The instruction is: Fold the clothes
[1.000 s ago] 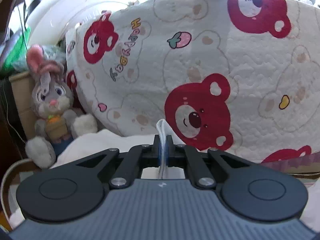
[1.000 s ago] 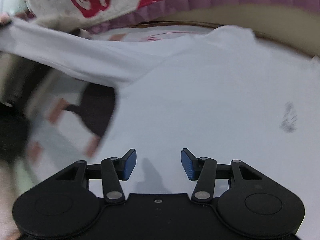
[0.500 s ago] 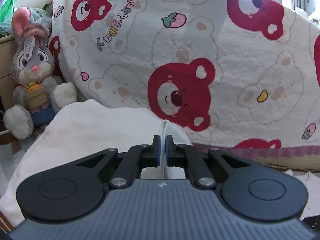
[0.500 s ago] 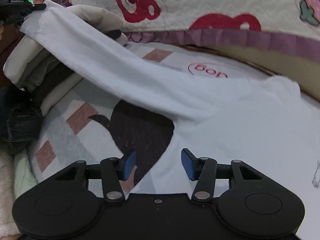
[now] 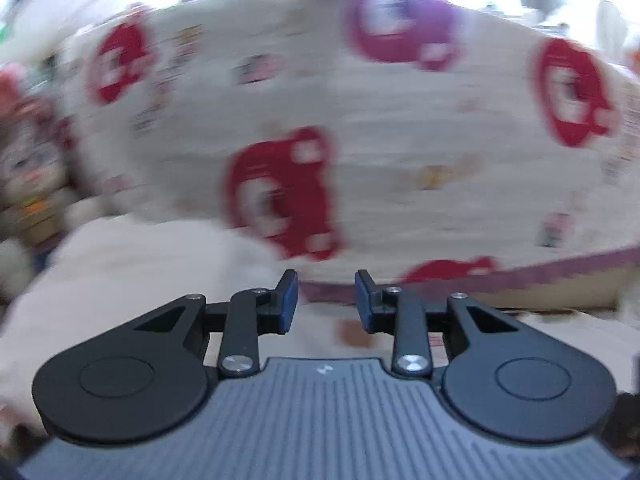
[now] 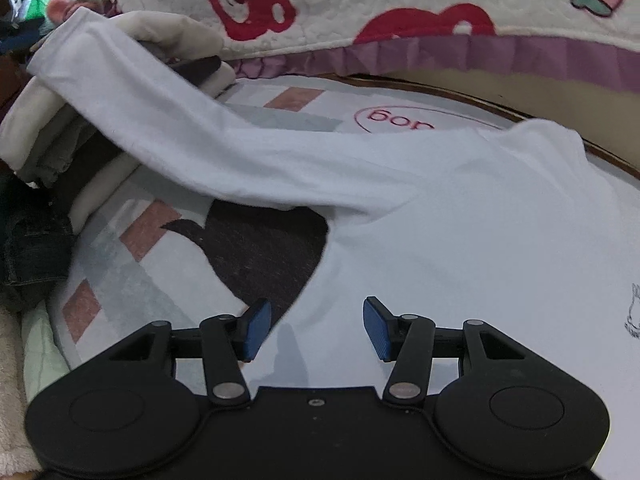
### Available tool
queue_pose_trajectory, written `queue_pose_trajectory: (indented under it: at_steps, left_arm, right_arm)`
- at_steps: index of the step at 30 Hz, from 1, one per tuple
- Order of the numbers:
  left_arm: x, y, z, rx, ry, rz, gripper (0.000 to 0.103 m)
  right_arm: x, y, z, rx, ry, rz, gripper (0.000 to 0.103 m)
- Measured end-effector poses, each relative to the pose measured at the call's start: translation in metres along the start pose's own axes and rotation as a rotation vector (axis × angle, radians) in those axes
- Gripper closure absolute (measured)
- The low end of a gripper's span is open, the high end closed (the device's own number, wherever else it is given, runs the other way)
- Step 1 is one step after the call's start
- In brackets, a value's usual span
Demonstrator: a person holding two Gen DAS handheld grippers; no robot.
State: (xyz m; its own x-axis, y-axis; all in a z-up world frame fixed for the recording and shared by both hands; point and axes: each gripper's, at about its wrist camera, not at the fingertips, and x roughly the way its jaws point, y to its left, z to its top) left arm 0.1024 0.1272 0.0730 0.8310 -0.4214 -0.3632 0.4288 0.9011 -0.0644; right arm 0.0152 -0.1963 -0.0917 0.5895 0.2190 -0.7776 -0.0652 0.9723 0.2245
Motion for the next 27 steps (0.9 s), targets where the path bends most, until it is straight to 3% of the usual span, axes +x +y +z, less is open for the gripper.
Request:
queue_pose_trajectory:
  at_steps: [3,5,9,12,14,16,18,20,23,26,27]
  left_arm:
    - [0.016,-0.05,-0.005,0.096,0.003,-0.104,0.073]
    - [0.047,-0.069,-0.013,0.032,0.09,-0.231,0.069]
    - [0.131,-0.082,-0.058,-0.04,0.354,-0.221,0.071]
    - [0.169,-0.073,-0.096,-0.012,0.491,-0.162,0.072]
    - [0.174,-0.075,-0.115,0.099,0.511,-0.117,0.069]
    - [0.177,-0.073,-0.127,0.175,0.502,-0.019,0.069]
    - [0.183,-0.068,-0.137,0.273,0.44,0.14,0.069]
    - [0.2,-0.055,-0.142,0.336,0.46,0.245,0.069]
    - [0.205,-0.022,-0.138,0.249,0.45,0.28,0.068]
    - [0.204,-0.008,-0.132,0.226,0.464,0.338,0.068]
    - [0.203,-0.006,-0.132,0.219,0.462,0.335,0.068]
  right_arm:
    - [0.002,-0.004,-0.002,0.019,0.007,-0.001,0.046]
    - [0.005,-0.005,-0.004,0.036,0.014,0.01,0.046]
    - [0.007,0.002,-0.012,0.024,0.032,0.043,0.046]
    - [0.003,0.007,-0.02,0.009,0.041,0.071,0.046]
    - [0.001,0.006,-0.019,0.031,0.028,0.068,0.046]
    - [0.002,0.005,-0.012,0.061,-0.012,0.056,0.046]
    - [0.01,0.006,-0.001,0.066,-0.031,0.026,0.046]
    - [0.02,0.01,0.011,0.057,-0.037,-0.013,0.046]
    - [0.034,0.019,0.016,0.005,-0.012,-0.076,0.046]
    - [0.04,0.018,0.009,0.009,-0.017,-0.113,0.048]
    - [0.04,0.017,0.006,0.015,-0.032,-0.121,0.059]
